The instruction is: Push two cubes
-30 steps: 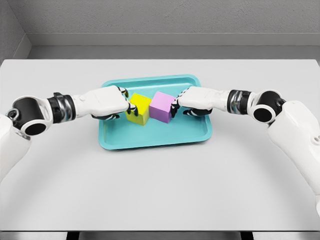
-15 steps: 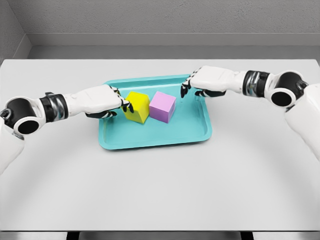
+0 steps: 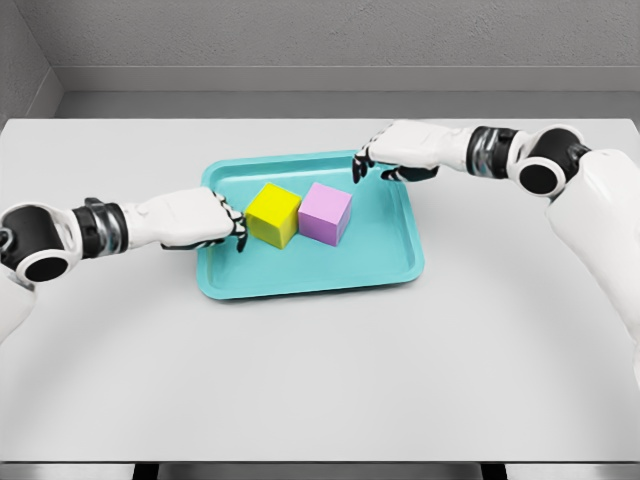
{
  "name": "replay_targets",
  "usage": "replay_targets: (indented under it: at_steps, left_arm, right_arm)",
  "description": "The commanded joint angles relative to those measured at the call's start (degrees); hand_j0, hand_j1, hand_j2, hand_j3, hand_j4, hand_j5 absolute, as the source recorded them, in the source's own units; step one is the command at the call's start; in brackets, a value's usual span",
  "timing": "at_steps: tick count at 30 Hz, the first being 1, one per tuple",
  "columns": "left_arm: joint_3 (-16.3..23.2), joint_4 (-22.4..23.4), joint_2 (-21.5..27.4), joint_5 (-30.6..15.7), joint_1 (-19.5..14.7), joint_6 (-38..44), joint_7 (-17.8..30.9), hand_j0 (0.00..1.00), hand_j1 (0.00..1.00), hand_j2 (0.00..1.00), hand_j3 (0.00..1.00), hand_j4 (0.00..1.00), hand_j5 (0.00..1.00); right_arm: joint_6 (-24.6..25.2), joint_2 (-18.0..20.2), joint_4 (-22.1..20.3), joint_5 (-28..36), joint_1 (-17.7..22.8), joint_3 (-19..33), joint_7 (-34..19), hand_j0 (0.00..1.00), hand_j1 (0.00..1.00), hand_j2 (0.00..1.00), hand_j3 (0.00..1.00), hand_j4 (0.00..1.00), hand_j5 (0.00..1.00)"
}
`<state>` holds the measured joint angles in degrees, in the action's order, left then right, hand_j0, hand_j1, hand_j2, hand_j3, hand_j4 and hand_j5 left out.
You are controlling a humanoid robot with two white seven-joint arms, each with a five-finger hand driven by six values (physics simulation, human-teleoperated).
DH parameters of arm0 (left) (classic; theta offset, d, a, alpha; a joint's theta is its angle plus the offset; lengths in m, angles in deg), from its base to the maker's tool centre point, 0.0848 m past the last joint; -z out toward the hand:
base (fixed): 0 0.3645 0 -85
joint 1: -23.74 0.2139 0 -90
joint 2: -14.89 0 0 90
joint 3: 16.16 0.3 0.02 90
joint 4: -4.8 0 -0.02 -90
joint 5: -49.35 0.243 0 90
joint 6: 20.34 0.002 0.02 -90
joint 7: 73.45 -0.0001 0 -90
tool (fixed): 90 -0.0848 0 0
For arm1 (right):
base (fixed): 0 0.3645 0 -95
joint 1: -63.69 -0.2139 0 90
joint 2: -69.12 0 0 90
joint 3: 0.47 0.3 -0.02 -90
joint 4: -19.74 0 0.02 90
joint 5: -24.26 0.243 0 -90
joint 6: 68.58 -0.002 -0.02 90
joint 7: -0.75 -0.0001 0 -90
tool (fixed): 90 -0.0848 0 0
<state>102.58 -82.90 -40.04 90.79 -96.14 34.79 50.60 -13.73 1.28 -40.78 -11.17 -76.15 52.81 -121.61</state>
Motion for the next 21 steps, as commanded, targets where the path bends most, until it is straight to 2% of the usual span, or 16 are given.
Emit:
replay_targets:
  at_steps: [1,6,15,21]
  left_arm:
    - [0.09,-1.77,1.58,-0.83,0.0,-0.13,0.13,0.47,0.47,0.47,0.47,0.47,0.47]
    - [0.09,-3.97,4.31,-3.03,0.0,-0.13,0.13,0.48,0.48,0.48,0.48,0.48,0.48]
    - [0.09,-3.88,2.55,-2.94,0.09,-0.13,0.13,0.48,0.48,0.48,0.48,0.48,0.48]
    - [0.17,-3.97,2.46,-2.94,0.18,-0.13,0.13,0.48,0.48,0.48,0.48,0.48,0.48]
  right_arm:
    - [0.15,-1.33,1.37,-0.52,0.0,-0.28,0.02,0.57,0.57,0.57,0.57,0.57,0.57]
    - [0.15,-2.12,2.16,-0.7,-0.09,-0.81,0.02,0.57,0.57,0.57,0.57,0.57,0.57]
    - [0.15,-3.97,4.18,-2.28,-0.09,-1.6,0.11,0.57,0.57,0.57,0.57,0.57,0.57]
    - [0.15,-3.44,4.27,-2.28,-2.11,-1.07,0.11,0.57,0.57,0.57,0.57,0.57,0.57]
